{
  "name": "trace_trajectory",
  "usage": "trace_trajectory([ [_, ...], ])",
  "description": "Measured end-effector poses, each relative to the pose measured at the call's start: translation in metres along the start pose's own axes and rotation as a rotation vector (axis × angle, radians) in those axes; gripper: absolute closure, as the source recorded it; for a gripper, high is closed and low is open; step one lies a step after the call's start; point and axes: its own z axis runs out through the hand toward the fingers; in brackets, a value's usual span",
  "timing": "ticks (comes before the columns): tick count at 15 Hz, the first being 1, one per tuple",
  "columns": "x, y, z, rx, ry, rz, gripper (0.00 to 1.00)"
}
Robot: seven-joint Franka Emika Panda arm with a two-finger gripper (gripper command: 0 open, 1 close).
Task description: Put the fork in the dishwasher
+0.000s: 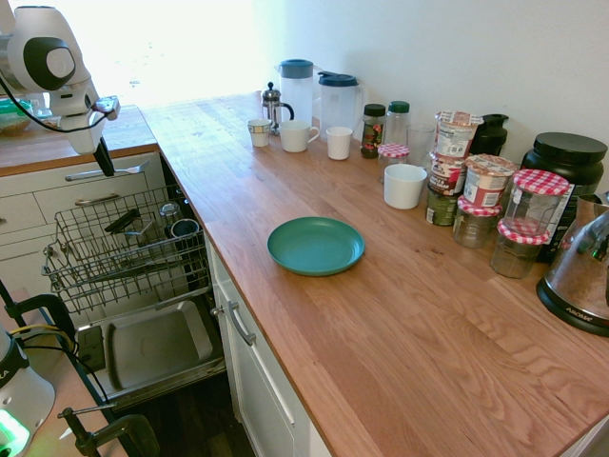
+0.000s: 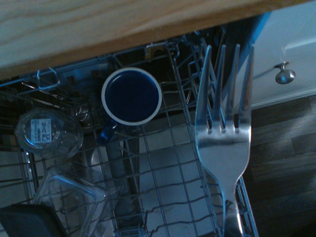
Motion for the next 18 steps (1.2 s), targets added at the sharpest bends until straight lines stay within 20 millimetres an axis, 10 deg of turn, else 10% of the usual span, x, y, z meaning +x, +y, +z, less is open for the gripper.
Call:
trace_trajectory([
  [7,-0.022,0.014,0.047,-0.048,-0.017,-0.023,1.00],
  [18,-0.026,-0.005,0.174,-0.142,-0.006,-0.117,1.00],
])
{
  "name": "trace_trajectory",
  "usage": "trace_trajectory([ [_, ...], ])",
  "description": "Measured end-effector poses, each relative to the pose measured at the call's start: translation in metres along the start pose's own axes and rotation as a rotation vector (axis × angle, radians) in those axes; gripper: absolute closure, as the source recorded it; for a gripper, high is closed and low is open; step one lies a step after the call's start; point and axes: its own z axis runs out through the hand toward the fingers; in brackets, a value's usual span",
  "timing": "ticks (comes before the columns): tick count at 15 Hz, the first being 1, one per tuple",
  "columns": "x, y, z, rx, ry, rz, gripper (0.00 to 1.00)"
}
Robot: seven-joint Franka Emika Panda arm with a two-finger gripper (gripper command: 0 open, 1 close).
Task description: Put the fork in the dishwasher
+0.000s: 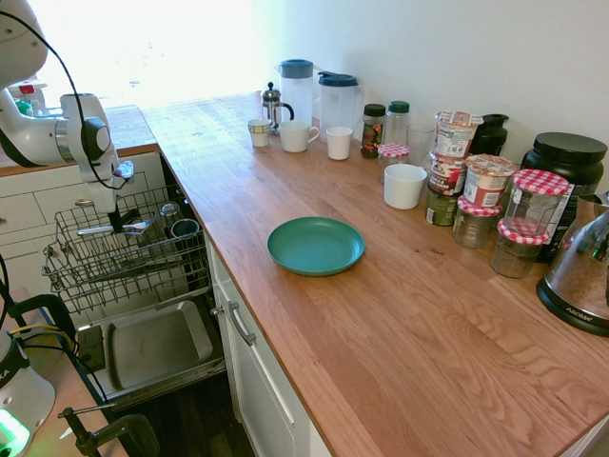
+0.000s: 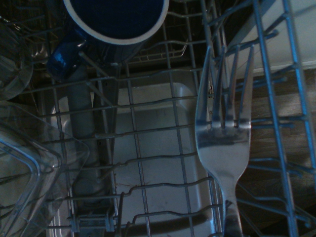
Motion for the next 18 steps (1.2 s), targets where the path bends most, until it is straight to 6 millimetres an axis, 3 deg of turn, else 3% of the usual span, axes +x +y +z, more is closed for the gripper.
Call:
trace_trajectory([
  [5,-0.020,-0.023,0.038,-0.008,0.011,-0.065,1.00],
  [7,-0.019,-0.034,0.055,-0.009,0.009,-0.055,1.00],
  [11,-0.014,-0.035,0.068,-0.024,0.015,-0.057,1.00],
  [17,-0.019,-0.042,0.112,-0.041,-0.005,-0.041,1.00],
  [18,-0.020,-0.043,0.119,-0.048,-0.005,-0.041,0.00],
])
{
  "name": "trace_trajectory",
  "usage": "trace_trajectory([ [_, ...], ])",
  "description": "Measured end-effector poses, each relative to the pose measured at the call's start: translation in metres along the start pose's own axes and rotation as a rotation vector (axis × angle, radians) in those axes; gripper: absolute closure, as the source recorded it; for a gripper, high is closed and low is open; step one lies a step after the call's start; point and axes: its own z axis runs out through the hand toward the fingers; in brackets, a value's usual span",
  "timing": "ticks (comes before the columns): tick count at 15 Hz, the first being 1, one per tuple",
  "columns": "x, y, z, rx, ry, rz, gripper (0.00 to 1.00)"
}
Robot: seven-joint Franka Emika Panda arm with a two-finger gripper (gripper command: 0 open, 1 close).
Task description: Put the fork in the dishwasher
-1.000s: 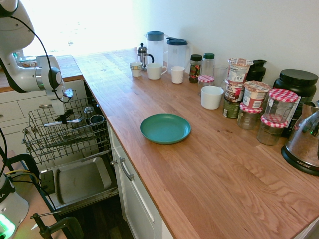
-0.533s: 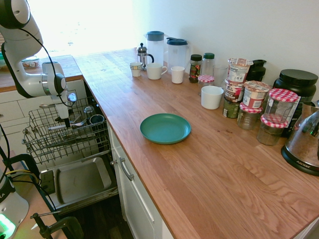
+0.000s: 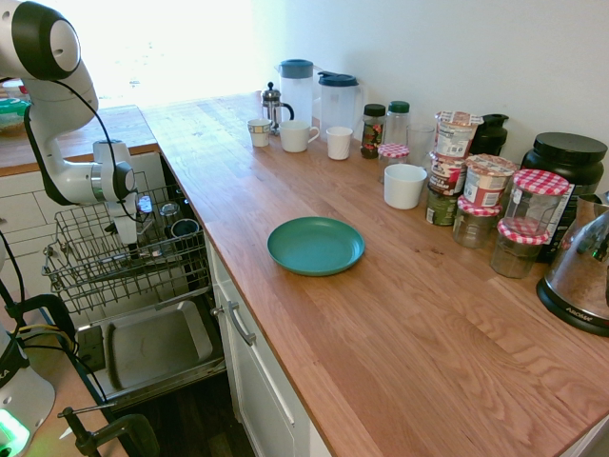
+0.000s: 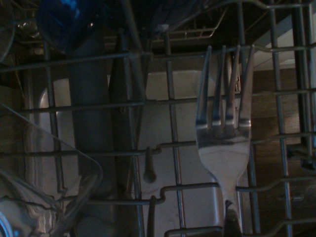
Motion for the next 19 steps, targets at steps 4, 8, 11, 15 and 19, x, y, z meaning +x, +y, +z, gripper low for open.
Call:
trace_trajectory([
  [4,0.001,-0.005,0.014,-0.011,0.003,-0.003,0.00],
  [8,-0.002,-0.004,0.017,-0.013,0.011,-0.007,0.00],
  [11,-0.002,-0.004,0.017,-0.013,0.011,-0.005,0.00],
  [15,-0.005,0.004,-0.017,0.023,0.031,-0.008,0.00],
  [19,-0.011,0.026,-0.087,0.045,0.075,0.008,0.00],
])
